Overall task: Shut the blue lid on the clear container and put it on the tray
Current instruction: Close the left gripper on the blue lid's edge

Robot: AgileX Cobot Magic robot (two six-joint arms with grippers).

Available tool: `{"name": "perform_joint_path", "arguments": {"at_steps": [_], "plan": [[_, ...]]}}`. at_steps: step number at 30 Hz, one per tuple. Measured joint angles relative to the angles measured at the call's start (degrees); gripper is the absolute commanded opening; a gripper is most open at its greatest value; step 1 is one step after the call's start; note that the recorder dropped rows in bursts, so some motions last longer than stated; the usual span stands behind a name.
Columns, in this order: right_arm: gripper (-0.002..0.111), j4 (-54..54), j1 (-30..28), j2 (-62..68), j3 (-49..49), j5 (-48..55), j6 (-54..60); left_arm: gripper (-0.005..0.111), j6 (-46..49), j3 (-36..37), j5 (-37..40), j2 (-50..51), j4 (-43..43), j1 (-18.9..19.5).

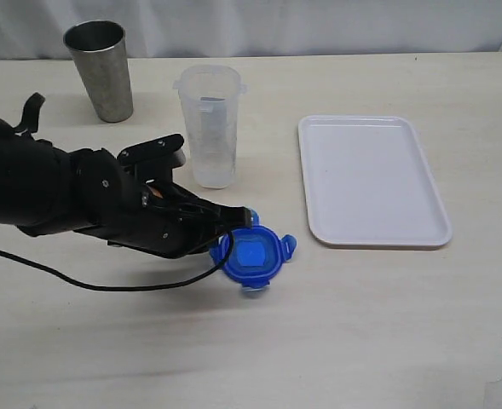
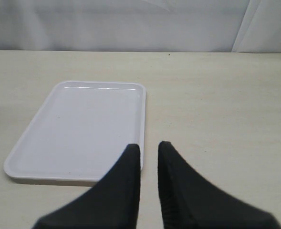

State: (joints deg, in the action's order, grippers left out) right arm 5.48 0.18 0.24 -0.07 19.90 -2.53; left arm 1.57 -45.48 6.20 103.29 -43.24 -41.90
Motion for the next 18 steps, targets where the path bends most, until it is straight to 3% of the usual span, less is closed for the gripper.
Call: {"name": "perform_joint_path", "arguments": {"at_steps": [7, 13, 18], "plan": [[0.014, 0.0, 0.0, 0.0, 0.0, 0.0, 0.0, 0.011, 0.1, 0.0, 2.6, -1.0, 2.9, 0.0], [0.014, 0.0, 0.0, 0.0, 0.0, 0.0, 0.0, 0.033, 0.1, 0.0, 5.4, -1.0, 4.3, 0.5], [0.014, 0.0, 0.0, 0.0, 0.0, 0.0, 0.0, 0.035, 0.1, 0.0, 5.4, -1.0, 4.5, 2.7]]}}
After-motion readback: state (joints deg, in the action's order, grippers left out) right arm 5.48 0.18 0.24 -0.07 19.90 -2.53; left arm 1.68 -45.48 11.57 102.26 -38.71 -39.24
